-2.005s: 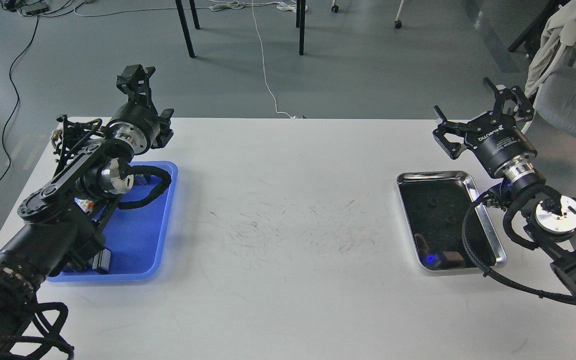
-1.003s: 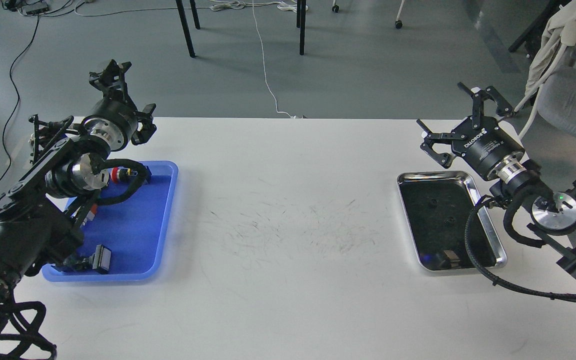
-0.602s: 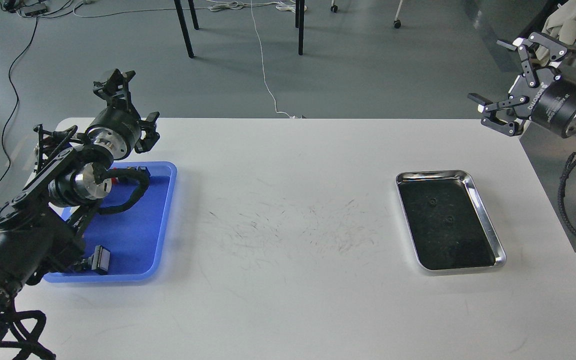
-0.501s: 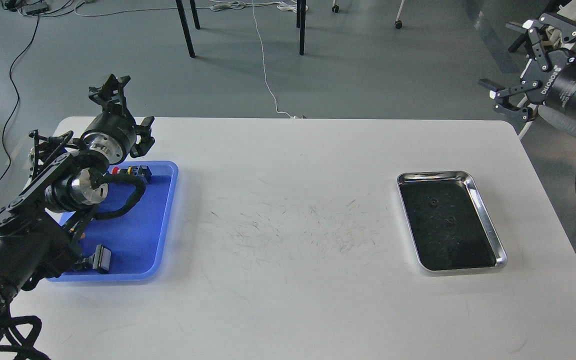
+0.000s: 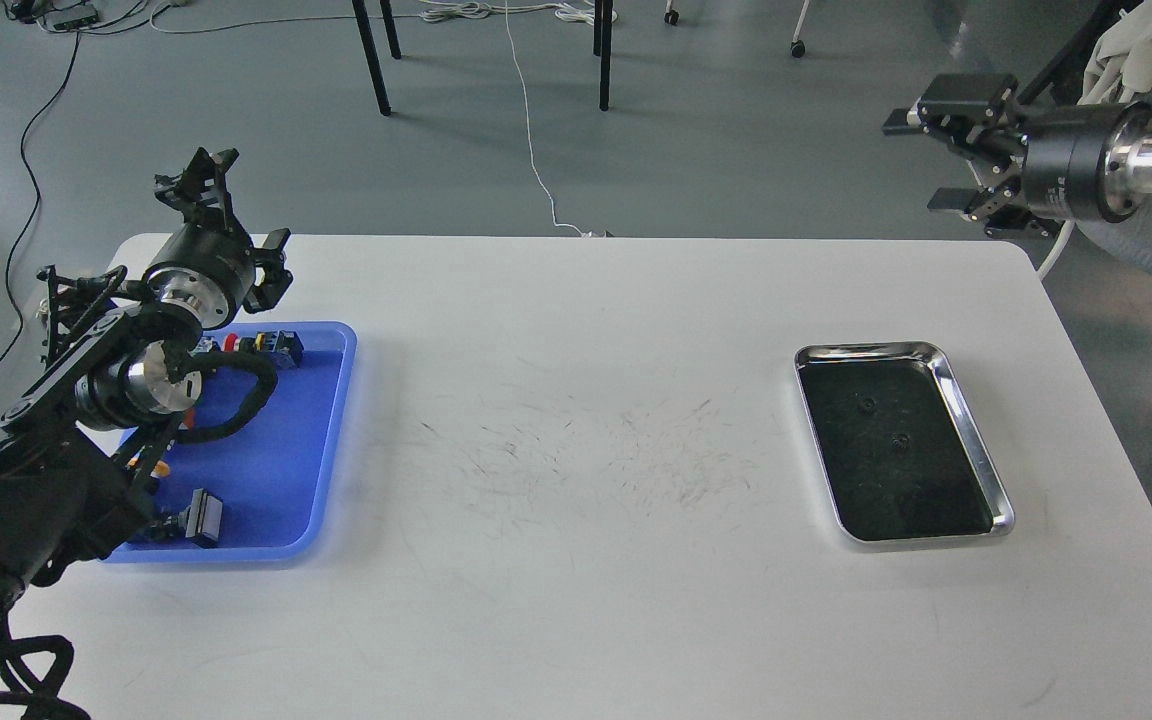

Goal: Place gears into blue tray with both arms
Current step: 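Lower the right gripper onto the metal tray and grasp a small black part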

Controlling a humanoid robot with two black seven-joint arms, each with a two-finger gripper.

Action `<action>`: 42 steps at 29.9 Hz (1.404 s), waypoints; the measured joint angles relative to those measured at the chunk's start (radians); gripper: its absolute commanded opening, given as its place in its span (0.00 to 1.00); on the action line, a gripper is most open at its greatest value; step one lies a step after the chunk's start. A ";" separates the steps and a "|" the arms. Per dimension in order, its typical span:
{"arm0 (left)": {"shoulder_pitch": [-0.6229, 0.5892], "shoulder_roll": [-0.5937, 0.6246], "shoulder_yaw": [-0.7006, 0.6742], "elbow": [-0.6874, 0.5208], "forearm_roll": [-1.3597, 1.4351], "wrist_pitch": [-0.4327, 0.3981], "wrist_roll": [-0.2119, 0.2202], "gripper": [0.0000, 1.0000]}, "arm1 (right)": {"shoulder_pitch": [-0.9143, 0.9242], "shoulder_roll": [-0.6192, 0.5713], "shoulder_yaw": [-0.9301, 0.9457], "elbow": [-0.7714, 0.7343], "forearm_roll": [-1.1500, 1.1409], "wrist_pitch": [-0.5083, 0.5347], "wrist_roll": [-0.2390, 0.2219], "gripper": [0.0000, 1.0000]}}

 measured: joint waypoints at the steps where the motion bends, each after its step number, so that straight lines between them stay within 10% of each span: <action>1: -0.002 0.000 -0.001 0.000 0.000 0.000 -0.002 0.98 | 0.000 0.001 -0.034 0.018 -0.029 -0.009 -0.006 0.99; 42: 0.035 0.009 -0.001 0.008 0.001 0.005 -0.054 0.98 | -0.135 0.485 -0.455 -0.257 -0.290 -0.137 -0.024 0.82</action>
